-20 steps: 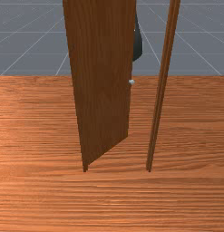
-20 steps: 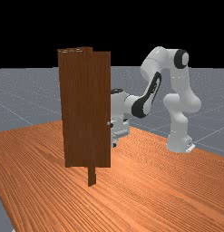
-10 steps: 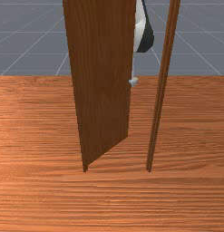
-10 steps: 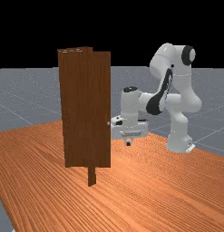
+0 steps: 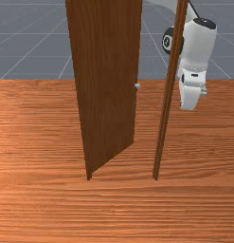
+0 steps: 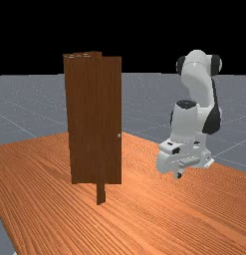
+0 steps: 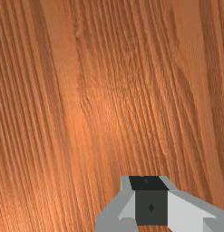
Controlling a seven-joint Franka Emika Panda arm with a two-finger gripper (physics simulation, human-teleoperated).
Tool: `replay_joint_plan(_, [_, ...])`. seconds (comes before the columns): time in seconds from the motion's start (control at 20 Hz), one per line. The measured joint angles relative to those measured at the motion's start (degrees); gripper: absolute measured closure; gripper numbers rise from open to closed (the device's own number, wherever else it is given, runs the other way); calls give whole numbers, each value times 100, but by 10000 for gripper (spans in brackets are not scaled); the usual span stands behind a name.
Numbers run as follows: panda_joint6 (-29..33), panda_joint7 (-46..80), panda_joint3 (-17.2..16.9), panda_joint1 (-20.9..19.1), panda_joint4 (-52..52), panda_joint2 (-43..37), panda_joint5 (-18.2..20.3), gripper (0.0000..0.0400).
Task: Open the door
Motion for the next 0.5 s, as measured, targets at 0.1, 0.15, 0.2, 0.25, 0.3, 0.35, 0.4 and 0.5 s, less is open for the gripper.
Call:
replay_joint_plan(0.1, [-458, -775, 39, -115, 1298, 809, -96, 400])
replay_joint_plan(0.15, [-1085, -1247, 40, -141, 2862, 1723, -154, 400])
replay_joint_plan(0.2, [-1155, -228, -147, -82, 2971, 1814, -19, 400])
replay_joint_plan(0.25, [-1155, -228, -157, -99, 2967, 1820, -18, 400])
replay_joint_plan(0.3, [-1156, -228, -159, -104, 2966, 1821, -18, 400])
replay_joint_plan(0.35, [-1156, -228, -160, -105, 2966, 1821, -18, 400])
replay_joint_plan(0.4, [-1700, -357, -181, -105, 4187, 2516, -9, 400])
replay_joint_plan(0.5, [-2029, -865, -137, -186, 4952, 2966, -53, 400])
